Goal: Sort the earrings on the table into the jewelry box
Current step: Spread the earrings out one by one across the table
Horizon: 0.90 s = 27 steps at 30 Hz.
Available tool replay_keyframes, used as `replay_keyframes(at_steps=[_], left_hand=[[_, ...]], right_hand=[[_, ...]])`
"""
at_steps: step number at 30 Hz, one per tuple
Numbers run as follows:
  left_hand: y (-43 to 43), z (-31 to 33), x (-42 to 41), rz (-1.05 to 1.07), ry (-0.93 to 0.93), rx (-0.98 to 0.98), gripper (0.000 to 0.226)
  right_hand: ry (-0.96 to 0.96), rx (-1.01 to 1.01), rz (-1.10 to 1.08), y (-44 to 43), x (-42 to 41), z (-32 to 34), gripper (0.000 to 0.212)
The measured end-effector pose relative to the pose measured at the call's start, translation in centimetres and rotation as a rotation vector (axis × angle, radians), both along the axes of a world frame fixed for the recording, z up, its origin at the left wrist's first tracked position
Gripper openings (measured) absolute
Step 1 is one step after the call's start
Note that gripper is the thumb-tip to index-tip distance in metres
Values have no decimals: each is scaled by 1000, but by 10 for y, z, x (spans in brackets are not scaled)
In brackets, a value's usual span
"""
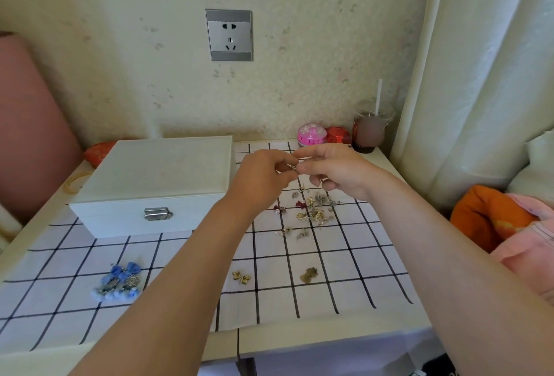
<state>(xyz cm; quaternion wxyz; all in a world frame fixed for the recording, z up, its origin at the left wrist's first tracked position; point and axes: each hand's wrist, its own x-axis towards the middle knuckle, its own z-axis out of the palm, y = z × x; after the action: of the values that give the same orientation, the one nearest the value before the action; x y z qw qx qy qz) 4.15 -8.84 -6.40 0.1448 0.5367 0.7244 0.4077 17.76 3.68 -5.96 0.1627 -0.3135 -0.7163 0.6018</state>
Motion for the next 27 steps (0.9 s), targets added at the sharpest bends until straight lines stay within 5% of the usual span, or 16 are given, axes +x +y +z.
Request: replay_keyframes(at_steps=[3,7,13,22,27], left_hand=[[-2,3,-4,37,50,5,11],[-6,5,-11,32,144,-48,15],[-16,7,-13,-50,221,-104,15],[-38,8,-14,-78,240,-148,14],[-54,13,0,-157,227,-211,12]], right_hand=[[-17,57,-80,-1,-3,-4,22],[-312,590,-40,4,-6,-21,16],[-592,789,113,-5,-21,-27,10],[-618,900,87,-14,-17,-23,7],[-396,764,-2,-18,0,-17,4]])
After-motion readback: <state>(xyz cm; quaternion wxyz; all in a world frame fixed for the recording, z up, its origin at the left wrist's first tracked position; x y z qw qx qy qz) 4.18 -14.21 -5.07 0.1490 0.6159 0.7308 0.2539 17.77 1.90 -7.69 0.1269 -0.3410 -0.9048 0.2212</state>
